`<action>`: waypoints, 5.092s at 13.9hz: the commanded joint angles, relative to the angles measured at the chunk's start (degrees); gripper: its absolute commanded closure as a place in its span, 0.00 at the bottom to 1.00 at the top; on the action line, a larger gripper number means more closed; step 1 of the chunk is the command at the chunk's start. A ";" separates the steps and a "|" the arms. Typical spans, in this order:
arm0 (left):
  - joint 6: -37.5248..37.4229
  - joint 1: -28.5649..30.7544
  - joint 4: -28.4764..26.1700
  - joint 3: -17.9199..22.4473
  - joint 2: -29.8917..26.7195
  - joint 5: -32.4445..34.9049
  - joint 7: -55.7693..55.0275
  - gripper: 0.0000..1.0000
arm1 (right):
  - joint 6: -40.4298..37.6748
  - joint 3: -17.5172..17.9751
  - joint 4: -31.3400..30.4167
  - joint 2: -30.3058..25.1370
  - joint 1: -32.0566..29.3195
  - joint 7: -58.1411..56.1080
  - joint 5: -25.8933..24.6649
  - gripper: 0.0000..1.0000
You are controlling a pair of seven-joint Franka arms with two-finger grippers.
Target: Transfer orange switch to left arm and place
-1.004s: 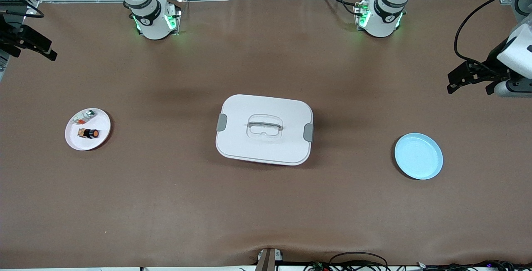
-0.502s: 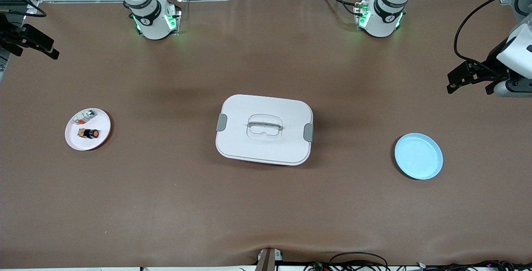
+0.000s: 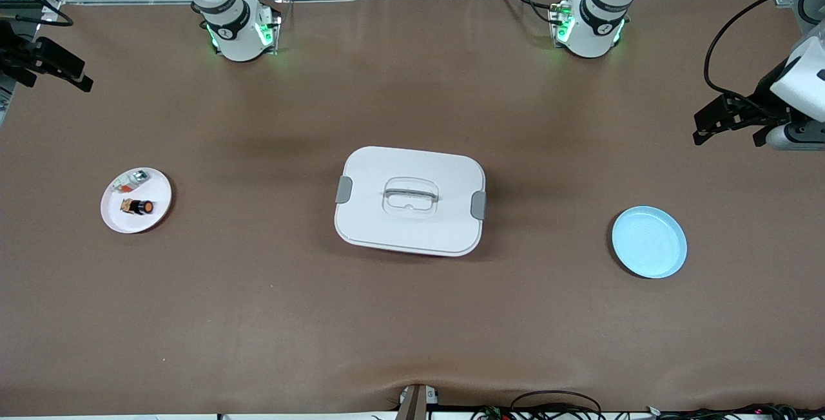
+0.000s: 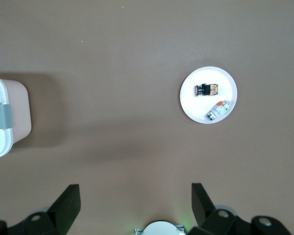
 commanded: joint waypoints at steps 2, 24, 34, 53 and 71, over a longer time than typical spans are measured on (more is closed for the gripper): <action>-0.61 0.19 0.17 -0.33 -0.64 -0.32 -0.63 0.00 | 0.07 0.79 -0.97 -1.18 -1.16 -0.66 0.63 0.00; -1.05 0.36 0.17 -0.33 -0.64 -0.32 -0.37 0.00 | 0.87 0.53 -1.05 -1.27 -1.34 -0.74 0.54 0.00; -1.05 0.27 0.17 -0.33 -0.55 -0.32 -0.37 0.00 | 1.22 0.52 -0.97 -1.18 -1.34 -0.57 0.54 0.00; -1.05 0.63 0.17 -0.24 -0.55 -0.32 -0.02 0.00 | 3.41 0.44 -0.88 -1.09 -1.34 -0.66 0.63 0.00; -1.05 0.54 0.25 -0.24 -0.55 -0.32 -0.02 0.00 | 4.03 0.35 -0.97 -1.09 -1.51 -0.83 0.54 0.00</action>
